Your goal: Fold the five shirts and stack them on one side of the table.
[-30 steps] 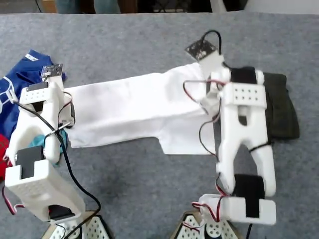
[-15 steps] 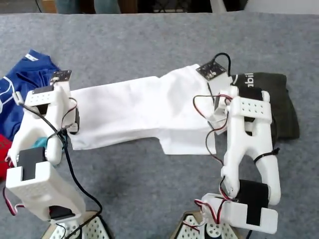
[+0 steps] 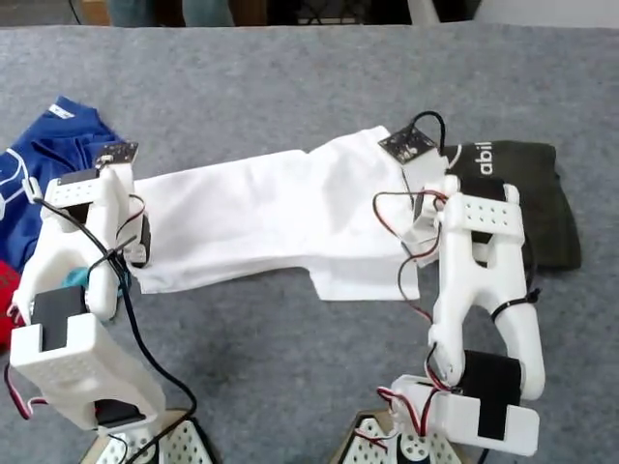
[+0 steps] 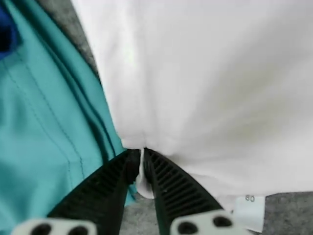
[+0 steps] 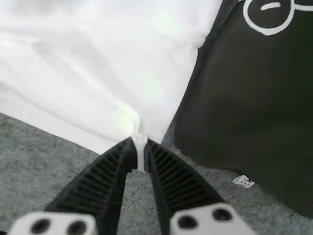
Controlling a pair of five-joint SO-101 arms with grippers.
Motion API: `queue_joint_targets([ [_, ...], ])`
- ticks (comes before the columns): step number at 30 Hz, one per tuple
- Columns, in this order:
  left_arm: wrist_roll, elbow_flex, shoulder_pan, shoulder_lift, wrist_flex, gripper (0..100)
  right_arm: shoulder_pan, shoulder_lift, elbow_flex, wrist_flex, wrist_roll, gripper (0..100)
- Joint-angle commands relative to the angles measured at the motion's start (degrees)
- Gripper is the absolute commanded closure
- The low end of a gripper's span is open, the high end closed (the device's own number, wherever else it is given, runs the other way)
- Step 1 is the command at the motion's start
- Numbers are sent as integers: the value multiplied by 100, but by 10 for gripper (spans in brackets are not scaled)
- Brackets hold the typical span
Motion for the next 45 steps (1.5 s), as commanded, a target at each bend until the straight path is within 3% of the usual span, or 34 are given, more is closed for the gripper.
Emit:
queue_joint_targets([
  [1,-185,66,-180,-18,299,909,0,-259,-75,9,0,938],
  [5,-211,-295,-189,-18,1002,730,0,-426,-444,624,44,770],
  [8,-185,-804,-189,-18,1477,722,-18,-532,-857,958,35,705],
  [11,-114,-1516,-251,-18,2048,722,-273,-505,-1235,1090,-35,741],
  [15,141,-2510,-611,9,2435,723,-1143,-163,-1516,941,-844,983],
  [19,844,-3187,-840,44,2435,814,-1758,549,-1736,290,-1653,969],
  [23,1653,-3275,-321,202,2040,964,-1934,1525,-2018,-141,-2171,984],
  [29,2224,-3327,409,1116,1512,967,-1873,2633,-2237,-97,-2259,984],
  [35,2760,-3345,435,2110,484,970,-1873,2738,-2229,176,-2224,984],
  [39,3068,-3495,365,2347,281,970,-1855,2352,-2044,695,-2207,984],
  [45,3534,-3855,22,2426,-53,970,-1881,1244,-637,422,-1732,984],
])
